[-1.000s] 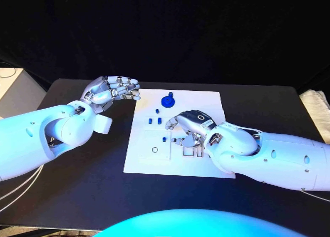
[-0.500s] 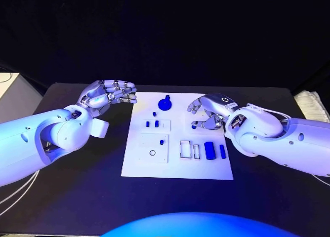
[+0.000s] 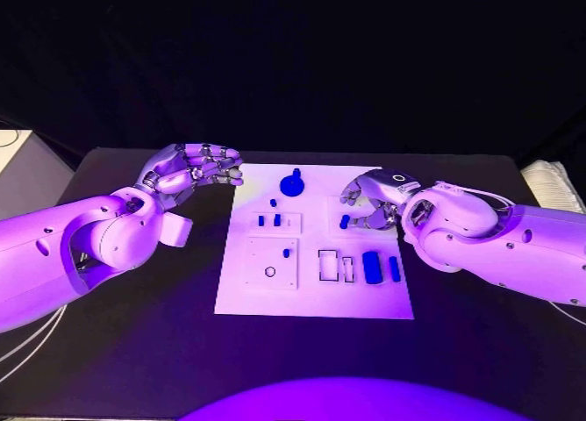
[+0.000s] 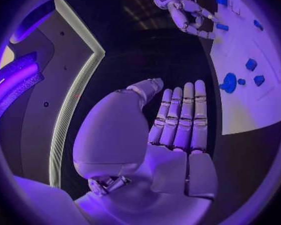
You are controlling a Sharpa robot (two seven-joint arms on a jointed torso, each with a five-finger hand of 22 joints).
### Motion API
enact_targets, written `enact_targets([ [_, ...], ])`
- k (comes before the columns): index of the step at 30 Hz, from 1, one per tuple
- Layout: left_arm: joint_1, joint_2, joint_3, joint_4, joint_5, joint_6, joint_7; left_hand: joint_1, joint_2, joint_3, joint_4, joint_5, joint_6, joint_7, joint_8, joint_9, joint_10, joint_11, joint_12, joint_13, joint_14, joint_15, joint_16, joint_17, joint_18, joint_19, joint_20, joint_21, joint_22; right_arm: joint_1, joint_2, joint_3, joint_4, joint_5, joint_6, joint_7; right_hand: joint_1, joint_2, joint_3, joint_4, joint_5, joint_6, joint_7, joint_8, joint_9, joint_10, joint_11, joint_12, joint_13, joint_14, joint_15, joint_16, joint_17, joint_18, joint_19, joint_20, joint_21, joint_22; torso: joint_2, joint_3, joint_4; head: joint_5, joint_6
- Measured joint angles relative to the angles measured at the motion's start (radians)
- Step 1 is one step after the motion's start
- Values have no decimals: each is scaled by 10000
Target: Assemble the parts on the task board
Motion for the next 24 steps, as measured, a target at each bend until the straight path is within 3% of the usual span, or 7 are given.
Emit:
enact_targets([
  [9,0,-15,2,-19,-88,27,0,0,0,0,0,0,0,0,0,0,-37,-37,-1,-1,0,0,0,19,0,0,0,-48,-15,-93,93,-67,-57,8,431,-44,120,63,-15,122,0,172,40,0,9,177,-72,218,-14,25,-57,0,91,0,1,1,182,135,-1,-6,0,4,-57],
  [12,0,-18,3,-25,-109,29,1,0,0,0,0,0,0,0,0,0,-37,-37,0,-1,0,0,0,19,1,0,0,-48,-15,-130,126,-72,-38,34,440,-31,220,95,111,248,24,368,33,73,20,475,-112,261,-40,98,-129,84,173,0,95,-93,428,275,-2,-3,0,11,-59],
  [24,1,-26,3,-52,-126,30,-8,-52,52,-41,42,0,0,0,0,0,-73,-1,-1,-2,-35,35,1,38,0,0,0,-47,-29,-166,252,-77,-5,232,185,39,220,95,1343,644,42,890,-66,117,61,1713,-234,-169,-253,312,-231,427,736,1,401,-214,1376,842,-10,-1,0,-9,-74],
])
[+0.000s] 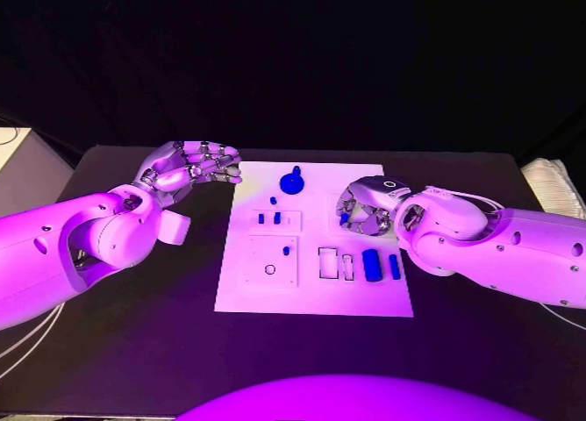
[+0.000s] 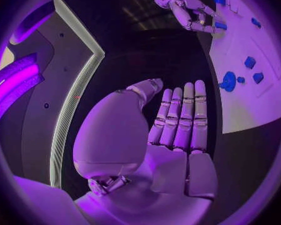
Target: Assemble the parts on the task board
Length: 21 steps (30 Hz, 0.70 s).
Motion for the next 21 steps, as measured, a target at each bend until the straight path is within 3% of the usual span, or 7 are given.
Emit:
enact_targets([
  [4,0,-1,0,-2,-3,0,-13,0,0,0,0,0,0,0,0,0,0,0,0,1,0,0,0,2,0,0,0,-23,0,-11,6,-3,3,53,-144,12,0,0,224,5,0,48,23,39,20,156,-16,-145,-4,0,0,62,122,-159,0,0,153,97,3,0,-5,0,-1],
  [10,0,2,-4,-9,-5,2,-33,-53,53,-28,28,0,0,0,0,-11,1,0,42,9,-37,-37,0,20,0,0,0,-48,-20,-22,21,-5,7,96,-281,14,1,1,550,-59,-2,166,-24,107,78,422,-67,-298,-20,0,0,119,204,-159,34,-35,286,188,1,0,0,-7,45],
  [12,0,4,-3,-11,-6,6,-39,-53,53,-28,28,0,0,0,0,-11,0,0,42,9,-37,-37,0,30,0,-19,20,-48,-31,-26,30,-8,5,95,-301,4,55,55,783,-117,-368,274,-24,116,119,555,-81,-414,-20,36,-37,154,283,-159,34,-34,424,275,-3,0,5,-8,62],
  [15,0,4,-1,-18,-8,10,-48,-53,53,1,57,0,0,0,0,-11,0,0,42,9,-37,-37,0,31,-1,-36,36,-105,-32,-26,53,-4,3,43,-314,-39,323,83,1293,-513,-620,693,-149,377,214,804,91,-470,-11,32,-221,195,354,-159,77,-78,698,374,-4,0,6,-7,66],
  [17,0,4,0,-19,-8,13,-54,-53,53,1,57,0,0,1,0,-11,0,0,42,8,-37,-37,0,31,0,-36,36,-105,-32,-26,65,-3,11,-23,-314,-83,373,53,1586,-867,-647,846,-191,518,340,903,191,-453,-12,31,-219,195,352,-159,67,-152,810,379,-4,0,6,6,65],
  [21,0,2,1,-21,-9,17,-64,-53,53,1,57,0,0,0,0,-11,1,-1,42,8,-37,-37,0,40,-1,-36,36,-105,-43,-36,70,-3,43,-163,-312,-180,373,53,1699,-981,-704,911,-233,659,533,1035,325,-453,-13,33,-288,195,311,-159,86,-200,964,378,-3,0,1,10,53],
])
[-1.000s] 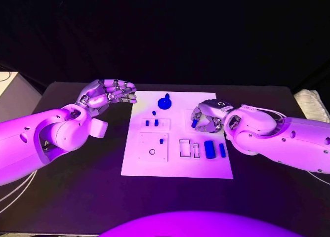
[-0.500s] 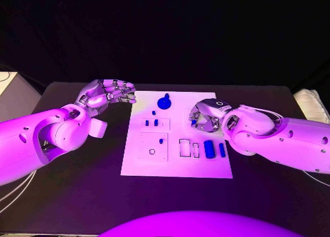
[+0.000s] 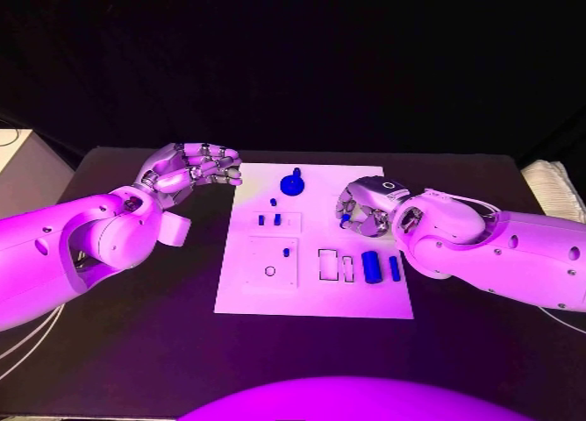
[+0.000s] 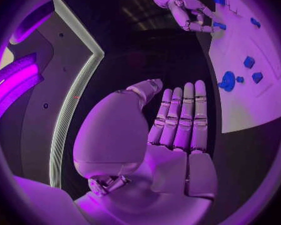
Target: Assemble the parts on the task board
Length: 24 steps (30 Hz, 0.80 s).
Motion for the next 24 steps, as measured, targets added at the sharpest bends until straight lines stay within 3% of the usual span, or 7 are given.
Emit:
enact_targets([
  [3,0,0,0,0,-1,3,-13,0,0,-17,17,0,-22,22,0,0,0,0,0,0,0,0,0,2,0,0,0,0,0,-2,-5,0,51,-94,-2,-76,-4,4,28,-28,-16,8,-8,46,56,33,34,0,0,1,1,0,-8,-155,0,0,87,0,7,0,-6,-2,-12],
  [11,0,12,-2,-56,-4,19,-91,-40,40,-1,57,0,-36,36,0,1,-37,37,0,-2,0,0,0,25,1,0,0,0,-23,-5,-105,-1,246,-264,-183,-179,-94,93,44,-49,-42,7,-9,114,149,90,93,-81,0,11,12,0,-23,-155,-35,-35,111,-1,4,0,-2,-16,-18],
  [17,0,42,-5,-112,-6,46,-155,-40,40,-1,57,0,-36,36,0,1,-56,18,0,-2,-20,20,0,25,1,0,0,-28,-23,19,-313,20,547,-311,-582,-177,-180,118,96,-122,-74,6,-9,114,169,91,94,-133,0,-18,-16,-1,-41,-155,-35,-34,111,-3,-11,-1,-1,-9,8],
  [24,0,63,-3,-155,-7,64,-207,-40,40,0,57,0,-36,35,0,1,-73,1,0,-3,-37,37,0,24,1,1,0,-42,-23,209,-592,120,1104,-298,-1247,-99,-262,66,303,-329,-99,5,-10,114,217,91,94,-177,0,-18,-16,-1,-33,-155,-35,-34,153,-4,-8,-4,-2,-39,33],
])
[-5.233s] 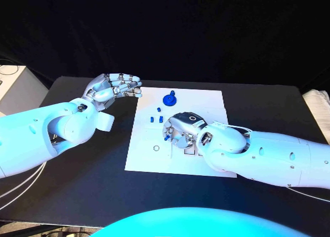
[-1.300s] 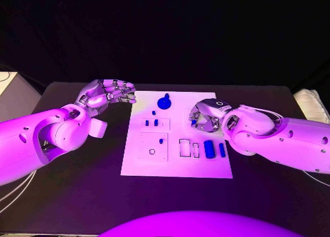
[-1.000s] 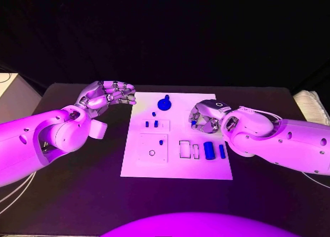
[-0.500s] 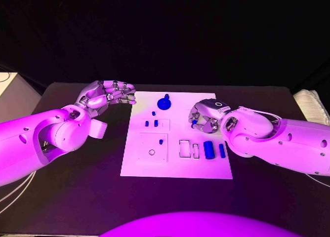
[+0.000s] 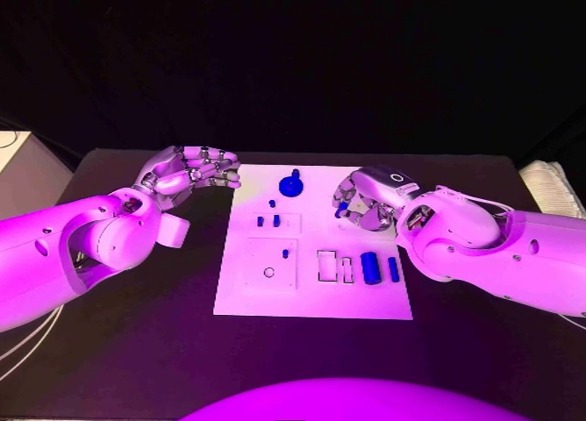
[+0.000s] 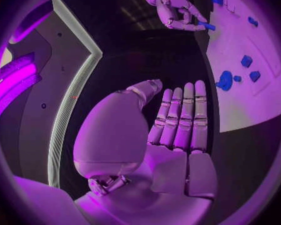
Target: Assemble the parts on the task board
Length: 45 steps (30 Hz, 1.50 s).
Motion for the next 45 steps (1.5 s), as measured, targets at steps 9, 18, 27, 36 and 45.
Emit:
enact_targets([
  [9,0,68,0,-27,-1,17,-19,0,0,-1,1,0,0,0,10,0,0,-1,0,0,0,0,0,0,0,0,0,0,0,80,210,30,597,303,-561,206,-41,-41,15,-15,28,-1,1,-1,-1,1,1,-69,0,0,0,0,0,0,0,0,0,-1,7,5,13,108,-4],
  [18,0,156,2,5,10,18,13,0,0,-28,28,0,0,0,39,1,1,-1,37,9,0,0,0,12,0,0,0,0,-14,-403,1309,-21,655,549,-767,554,-181,-91,280,-280,28,-1,1,-1,14,31,31,-152,1,1,1,-41,-47,1,0,1,-49,-3,14,3,-27,307,49],
  [27,-1,254,2,78,31,17,57,0,0,-28,28,0,0,0,39,1,1,-1,37,7,0,0,0,25,0,0,-1,0,-15,-741,2119,-106,386,629,-783,882,-193,-93,361,-362,26,-1,1,-1,24,31,31,-151,1,2,3,-41,-58,1,0,1,-79,-5,5,-29,-12,515,81],
  [36,0,306,1,127,41,15,66,0,0,-28,27,0,0,0,39,1,1,-1,37,6,0,0,0,24,-1,0,0,0,-26,-995,2482,-172,84,787,-589,1044,-193,-92,370,-371,67,-2,1,41,23,30,30,-147,1,3,5,-96,-86,0,0,2,-158,3,7,-26,-25,651,14],
  [45,5,312,1,137,44,15,58,0,0,-28,27,0,1,0,38,1,1,-1,72,6,0,0,0,52,0,0,-1,-44,-34,-1060,2503,-202,-20,859,-215,1046,-194,-92,370,-371,67,-3,2,40,45,29,29,-153,0,16,18,-96,-86,0,0,2,-158,2,12,-9,-33,709,-73],
])
